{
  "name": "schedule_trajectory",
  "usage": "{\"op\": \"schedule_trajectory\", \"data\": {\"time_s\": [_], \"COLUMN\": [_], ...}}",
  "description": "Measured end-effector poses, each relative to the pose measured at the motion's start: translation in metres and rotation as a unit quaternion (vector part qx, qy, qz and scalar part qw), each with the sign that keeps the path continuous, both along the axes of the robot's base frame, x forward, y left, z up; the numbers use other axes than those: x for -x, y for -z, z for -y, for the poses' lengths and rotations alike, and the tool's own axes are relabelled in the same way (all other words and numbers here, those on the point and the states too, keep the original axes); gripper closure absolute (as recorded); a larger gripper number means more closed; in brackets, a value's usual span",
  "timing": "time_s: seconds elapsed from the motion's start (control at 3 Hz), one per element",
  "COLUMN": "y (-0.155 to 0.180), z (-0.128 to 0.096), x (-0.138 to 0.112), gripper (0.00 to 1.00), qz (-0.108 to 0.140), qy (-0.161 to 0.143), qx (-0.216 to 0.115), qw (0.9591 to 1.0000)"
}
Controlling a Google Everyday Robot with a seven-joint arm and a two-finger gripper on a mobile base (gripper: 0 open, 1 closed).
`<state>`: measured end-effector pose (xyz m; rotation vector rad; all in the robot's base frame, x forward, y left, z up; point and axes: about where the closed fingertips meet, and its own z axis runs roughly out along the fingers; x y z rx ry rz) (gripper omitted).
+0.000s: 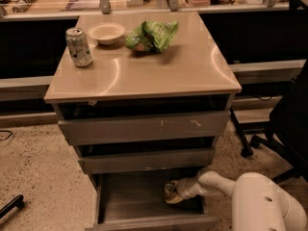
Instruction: Place orange can into bottom drawer
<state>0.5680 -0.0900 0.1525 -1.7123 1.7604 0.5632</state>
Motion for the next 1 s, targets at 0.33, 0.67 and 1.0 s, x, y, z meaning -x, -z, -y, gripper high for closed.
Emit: {"op": "schedule_trajectory", "data": {"time_s": [0.33, 0.67, 1.0], "y": [0.0000, 0.0000, 0.0001], "z": [-0.0001, -0.0001, -0.0001], "x": [0.0000, 0.0000, 0.0001], "gripper": [0.11, 0.00, 0.00], "qz": [0.000, 0.000, 0.000], "qy": [0.000, 0.000, 0.000], "qx": [0.000, 0.000, 0.000], "qw": [1.0000, 1.0000, 1.0000]}}
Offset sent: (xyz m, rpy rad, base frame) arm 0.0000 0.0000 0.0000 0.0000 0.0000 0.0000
